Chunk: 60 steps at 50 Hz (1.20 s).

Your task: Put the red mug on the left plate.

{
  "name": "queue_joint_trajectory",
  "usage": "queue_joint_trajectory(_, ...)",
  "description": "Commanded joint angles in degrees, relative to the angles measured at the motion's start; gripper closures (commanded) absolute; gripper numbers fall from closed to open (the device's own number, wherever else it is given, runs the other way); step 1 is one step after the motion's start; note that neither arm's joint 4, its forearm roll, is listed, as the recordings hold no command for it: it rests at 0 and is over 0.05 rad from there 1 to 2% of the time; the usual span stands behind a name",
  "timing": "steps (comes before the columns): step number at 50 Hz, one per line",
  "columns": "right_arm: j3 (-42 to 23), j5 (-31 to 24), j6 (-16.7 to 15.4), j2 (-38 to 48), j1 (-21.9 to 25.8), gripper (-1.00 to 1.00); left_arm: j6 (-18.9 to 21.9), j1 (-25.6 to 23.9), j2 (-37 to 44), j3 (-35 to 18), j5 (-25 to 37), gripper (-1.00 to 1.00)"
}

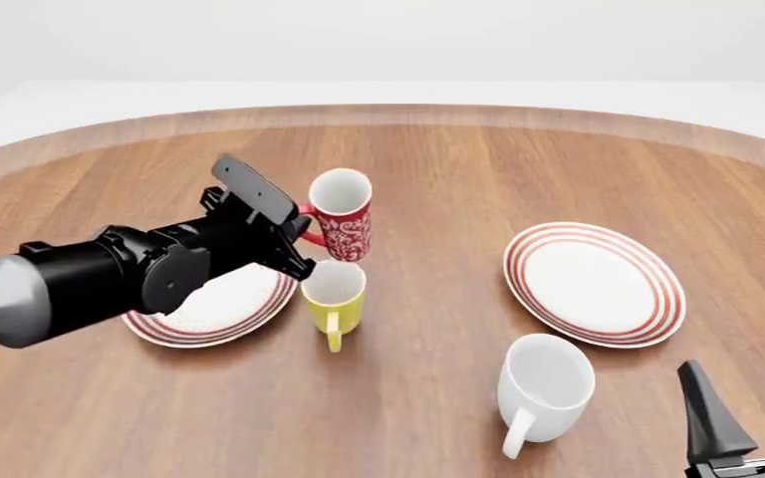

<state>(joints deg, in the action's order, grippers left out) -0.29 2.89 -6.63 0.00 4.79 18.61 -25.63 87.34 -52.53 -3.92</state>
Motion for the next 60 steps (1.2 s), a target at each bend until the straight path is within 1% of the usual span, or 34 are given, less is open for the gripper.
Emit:
queue_joint_trajectory(1, -0.1, -0.1, 0.0, 0.0, 0.0, -1.0, 0.7, 4.2, -0.6, 1.5, -1.8, 1.0)
queue_joint_trajectory(7, -0.3, -0.4, 0.0, 0.0, 0.0, -1.0, 0.5, 6.2, -0.5, 2.1, -2.7, 1.0)
queue_joint_trajectory(8, -0.4, -0.5, -0.1, 0.0, 0.0, -1.0, 0.5, 7.2, -0.2, 2.6, -3.4, 1.0)
queue_joint_trajectory(16, 0.2, 0.2, -0.3, 0.0, 0.0, -1.0, 0.9, 11.2, 0.1, 4.3, -5.4, 1.0)
queue_joint_trajectory(22, 0.2, 0.2, -0.3, 0.0, 0.0, -1.0, 1.0, 12.5, 0.1, 5.0, -6.1, 1.0)
queue_joint_trajectory(23, 0.1, 0.1, -0.4, 0.0, 0.1, -1.0, 0.9, 13.8, 0.3, 5.4, -6.7, 1.0)
queue_joint_trajectory(35, 0.0, -0.1, -0.3, 0.0, 0.1, -1.0, 1.1, 18.4, 2.1, 6.6, -9.7, 1.0)
queue_joint_trajectory(44, -0.3, -0.4, -0.3, 0.0, 0.0, -1.0, 1.4, 19.7, 4.7, 7.4, -12.5, 1.0)
queue_joint_trajectory(53, -0.2, -0.3, -0.3, 0.0, 0.0, -1.0, 0.9, 20.3, 6.2, 7.2, -13.4, 1.0)
queue_joint_trajectory(60, 0.2, 0.2, -0.2, 0.0, -0.1, -1.0, 0.4, 22.2, 7.9, 7.6, -15.1, 1.0)
